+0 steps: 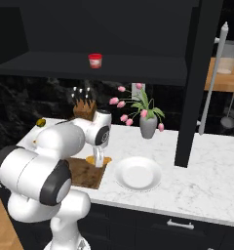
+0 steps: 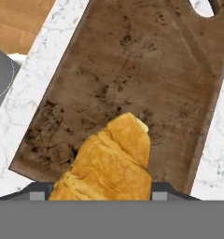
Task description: From the different types of pastries on the counter, select a croissant and place it on the cutting board. Then retrieve a jar of jam from the cabinet and place it alongside the croissant on the cutting board.
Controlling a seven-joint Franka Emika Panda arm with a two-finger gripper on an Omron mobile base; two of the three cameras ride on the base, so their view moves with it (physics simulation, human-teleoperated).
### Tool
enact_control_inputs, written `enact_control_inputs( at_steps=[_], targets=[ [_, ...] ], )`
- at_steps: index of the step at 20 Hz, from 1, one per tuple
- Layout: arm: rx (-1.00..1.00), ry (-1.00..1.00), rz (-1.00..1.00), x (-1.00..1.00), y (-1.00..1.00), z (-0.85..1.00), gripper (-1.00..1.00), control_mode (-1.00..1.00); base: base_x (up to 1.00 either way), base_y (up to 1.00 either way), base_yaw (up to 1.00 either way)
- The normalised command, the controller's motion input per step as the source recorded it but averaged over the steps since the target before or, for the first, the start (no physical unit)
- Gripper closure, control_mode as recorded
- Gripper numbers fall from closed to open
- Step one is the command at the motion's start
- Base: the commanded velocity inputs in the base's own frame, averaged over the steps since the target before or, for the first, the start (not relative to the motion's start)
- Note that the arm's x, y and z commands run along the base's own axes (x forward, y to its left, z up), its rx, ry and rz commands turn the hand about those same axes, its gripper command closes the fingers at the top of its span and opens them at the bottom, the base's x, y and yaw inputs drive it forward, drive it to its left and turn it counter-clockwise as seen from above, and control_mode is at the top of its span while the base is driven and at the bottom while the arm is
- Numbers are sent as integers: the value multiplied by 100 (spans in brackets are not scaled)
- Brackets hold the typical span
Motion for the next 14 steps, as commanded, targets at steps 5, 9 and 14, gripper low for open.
enact_control_inputs(
  at_steps=[5,9,14],
  targets=[
    [-1,-9,4,0,19,-9,100,-100,0,0,0],
    [0,-6,4,0,22,-9,100,-100,0,0,0],
    [-4,-5,5,0,27,-38,100,-100,0,0,0]
  ],
)
